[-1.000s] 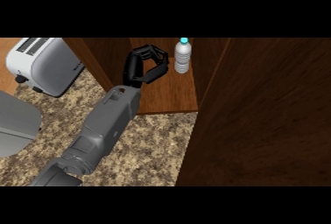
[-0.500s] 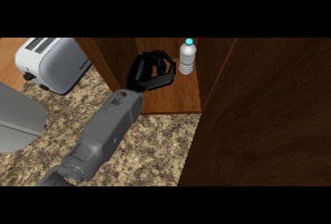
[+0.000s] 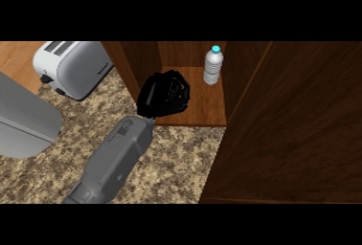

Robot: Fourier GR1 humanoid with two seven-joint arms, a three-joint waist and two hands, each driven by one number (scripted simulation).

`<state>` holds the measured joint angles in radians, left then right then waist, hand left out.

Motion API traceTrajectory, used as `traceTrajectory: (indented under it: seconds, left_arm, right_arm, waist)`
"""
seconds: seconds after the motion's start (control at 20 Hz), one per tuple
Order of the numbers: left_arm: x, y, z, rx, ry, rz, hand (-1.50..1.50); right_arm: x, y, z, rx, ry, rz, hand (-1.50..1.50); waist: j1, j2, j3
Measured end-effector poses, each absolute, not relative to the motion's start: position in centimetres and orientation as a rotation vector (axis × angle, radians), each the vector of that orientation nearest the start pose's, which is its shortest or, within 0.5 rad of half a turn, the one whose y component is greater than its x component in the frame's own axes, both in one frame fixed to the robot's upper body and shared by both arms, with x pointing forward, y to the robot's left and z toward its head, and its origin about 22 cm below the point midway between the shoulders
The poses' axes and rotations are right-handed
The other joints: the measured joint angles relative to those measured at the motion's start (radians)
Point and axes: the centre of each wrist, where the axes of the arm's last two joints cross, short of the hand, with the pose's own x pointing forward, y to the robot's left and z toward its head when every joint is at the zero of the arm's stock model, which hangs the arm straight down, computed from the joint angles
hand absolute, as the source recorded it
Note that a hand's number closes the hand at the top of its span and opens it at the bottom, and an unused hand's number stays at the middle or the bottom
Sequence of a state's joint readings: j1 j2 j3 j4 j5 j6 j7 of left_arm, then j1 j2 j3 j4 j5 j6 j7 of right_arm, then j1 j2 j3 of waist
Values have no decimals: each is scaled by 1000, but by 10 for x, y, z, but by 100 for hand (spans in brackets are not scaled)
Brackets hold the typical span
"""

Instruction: Pick up the bottled water, place it into the cabinet and close the cabinet

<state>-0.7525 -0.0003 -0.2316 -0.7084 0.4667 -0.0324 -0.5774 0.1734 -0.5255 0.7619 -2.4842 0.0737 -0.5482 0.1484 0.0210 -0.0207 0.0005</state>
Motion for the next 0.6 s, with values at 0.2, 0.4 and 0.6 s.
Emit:
traceTrajectory:
  seconds: [0.2,0.4,0.6]
  left_arm:
    - [353,108,-6,-592,-1833,-28,150]
    - [322,138,-22,-573,-1813,41,150]
    - [291,167,-22,-550,-1815,84,150]
  right_arm:
    - [98,-170,152,211,-1933,287,150]
    - [94,-166,151,280,-1900,372,150]
    - [94,-164,154,329,-1877,464,150]
  waist:
    - [24,-5,1]
    - [38,-6,0]
    - [54,-5,-1]
